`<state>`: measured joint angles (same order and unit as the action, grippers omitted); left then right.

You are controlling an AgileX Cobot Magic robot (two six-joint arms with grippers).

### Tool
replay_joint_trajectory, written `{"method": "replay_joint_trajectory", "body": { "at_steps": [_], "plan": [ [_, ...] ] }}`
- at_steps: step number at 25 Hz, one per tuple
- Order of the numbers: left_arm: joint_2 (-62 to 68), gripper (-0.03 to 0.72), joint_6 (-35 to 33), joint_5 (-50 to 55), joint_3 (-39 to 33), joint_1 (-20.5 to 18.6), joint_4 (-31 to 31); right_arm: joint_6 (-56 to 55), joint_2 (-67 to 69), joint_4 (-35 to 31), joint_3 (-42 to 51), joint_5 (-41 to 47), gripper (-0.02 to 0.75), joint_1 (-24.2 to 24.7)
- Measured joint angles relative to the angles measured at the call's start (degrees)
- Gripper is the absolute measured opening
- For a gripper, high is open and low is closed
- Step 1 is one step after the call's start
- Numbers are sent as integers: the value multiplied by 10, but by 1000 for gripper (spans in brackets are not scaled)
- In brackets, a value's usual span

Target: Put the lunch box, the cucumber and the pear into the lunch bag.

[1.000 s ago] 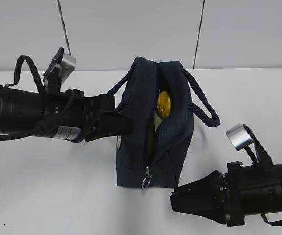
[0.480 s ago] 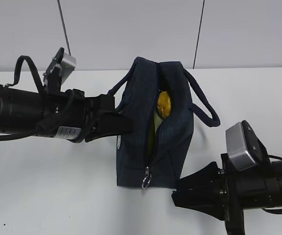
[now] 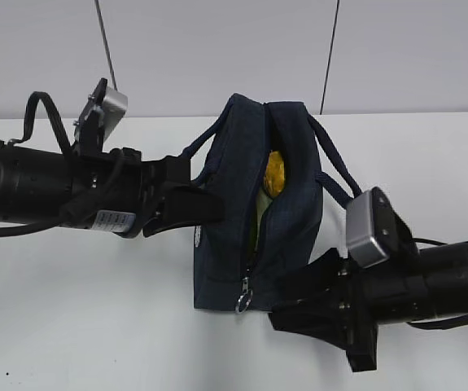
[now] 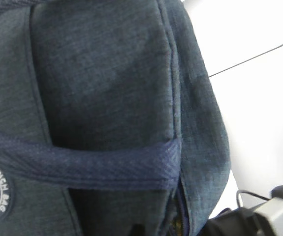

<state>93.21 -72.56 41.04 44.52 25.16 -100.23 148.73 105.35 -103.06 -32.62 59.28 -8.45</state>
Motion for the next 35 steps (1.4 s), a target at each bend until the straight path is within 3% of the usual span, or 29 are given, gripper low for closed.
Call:
{"method": "replay_joint_trajectory", "body": {
  "at_steps": [5, 10, 24, 35],
  "plan": [
    [0, -15, -6, 1, 0, 0, 0, 16, 50, 0, -27, -16, 348, -37],
    [0, -15, -18, 2, 0, 0, 0, 19, 58, -1, -42, -80, 348, -39],
    [3, -15, -45, -25, 0, 0, 0, 20, 74, -1, -82, -71, 351, -41],
    [4, -15, -49, -28, 1, 0, 0, 19, 97, -1, -99, -61, 352, -72]
  ]
}}
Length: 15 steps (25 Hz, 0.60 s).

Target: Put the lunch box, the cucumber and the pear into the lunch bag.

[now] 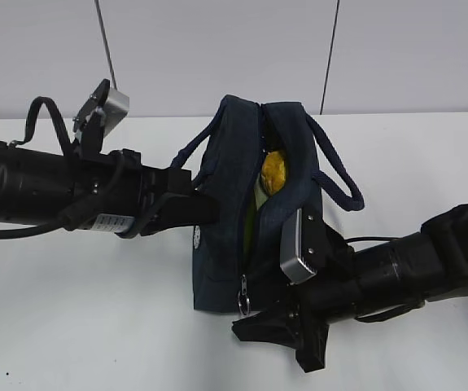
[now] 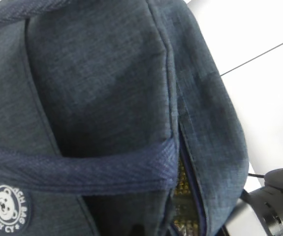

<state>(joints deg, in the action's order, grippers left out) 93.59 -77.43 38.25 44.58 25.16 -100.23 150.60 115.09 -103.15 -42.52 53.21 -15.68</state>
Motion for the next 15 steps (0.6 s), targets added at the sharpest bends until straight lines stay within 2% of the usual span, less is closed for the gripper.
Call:
{"method": "replay_joint_trajectory", "body": {
  "at_steps": [7, 13, 15],
  "plan": [
    [0, -15, -1, 0, 0, 0, 0, -20, 0, 0, -9, -4, 342, 0],
    [0, -15, -2, 0, 0, 0, 0, -23, 0, 0, -9, -4, 200, 0],
    [0, -15, -2, 0, 0, 0, 0, -23, 0, 0, -9, -4, 178, 0]
  ]
}}
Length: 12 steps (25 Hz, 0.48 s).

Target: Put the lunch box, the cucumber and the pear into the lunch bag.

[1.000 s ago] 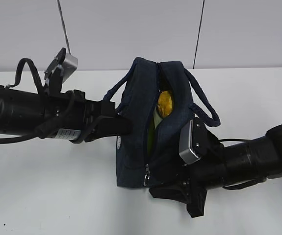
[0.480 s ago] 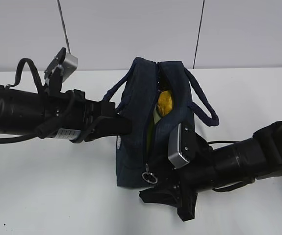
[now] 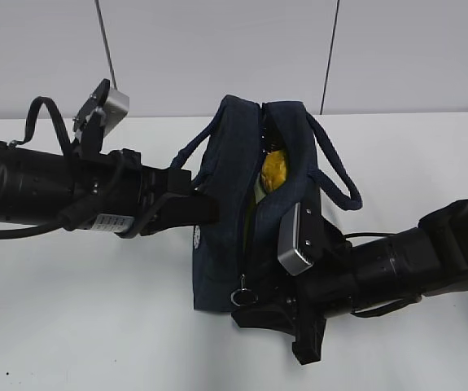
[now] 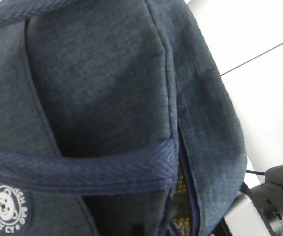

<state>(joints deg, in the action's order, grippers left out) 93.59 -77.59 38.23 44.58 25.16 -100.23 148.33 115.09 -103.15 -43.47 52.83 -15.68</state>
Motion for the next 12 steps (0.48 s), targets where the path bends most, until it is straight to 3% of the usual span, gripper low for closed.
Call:
{"method": "replay_joint_trajectory", "body": {
  "at_steps": [7, 12],
  "plan": [
    [0, -15, 0, 0, 0, 0, 0, -15, 0, 0, 0, 0, 150, 0],
    [0, -15, 0, -1, 0, 0, 0, -23, 0, 0, 0, 0, 15, 0]
  ]
}}
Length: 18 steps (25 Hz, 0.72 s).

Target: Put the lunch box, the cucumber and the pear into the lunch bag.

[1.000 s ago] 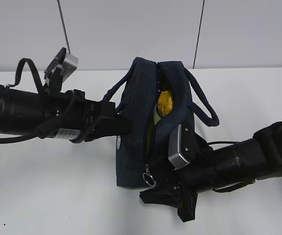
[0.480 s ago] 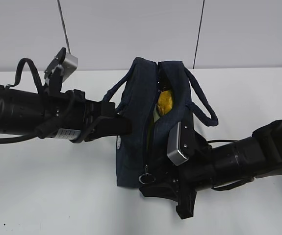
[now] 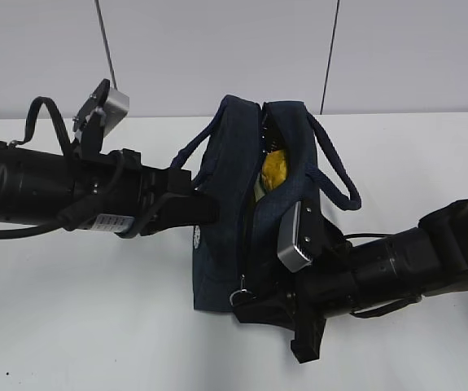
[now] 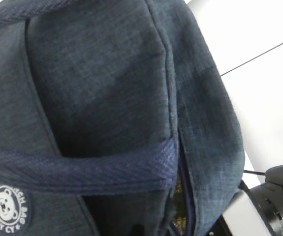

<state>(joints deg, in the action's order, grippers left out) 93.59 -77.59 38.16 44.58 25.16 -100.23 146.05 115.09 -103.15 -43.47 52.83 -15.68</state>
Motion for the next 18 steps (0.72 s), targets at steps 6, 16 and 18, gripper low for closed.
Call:
{"method": "replay_joint_trajectory", "body": {
  "at_steps": [6, 16, 18],
  "plan": [
    [0, -15, 0, -2, 0, 0, 0, -26, 0, 0, 0, 3, 6, 0],
    [0, -15, 0, -2, 0, 0, 0, -95, -29, 9, 18, 21, 6, 0],
    [0, -15, 0, -2, 0, 0, 0, -101, -52, 15, 31, 22, 6, 0]
  ]
}}
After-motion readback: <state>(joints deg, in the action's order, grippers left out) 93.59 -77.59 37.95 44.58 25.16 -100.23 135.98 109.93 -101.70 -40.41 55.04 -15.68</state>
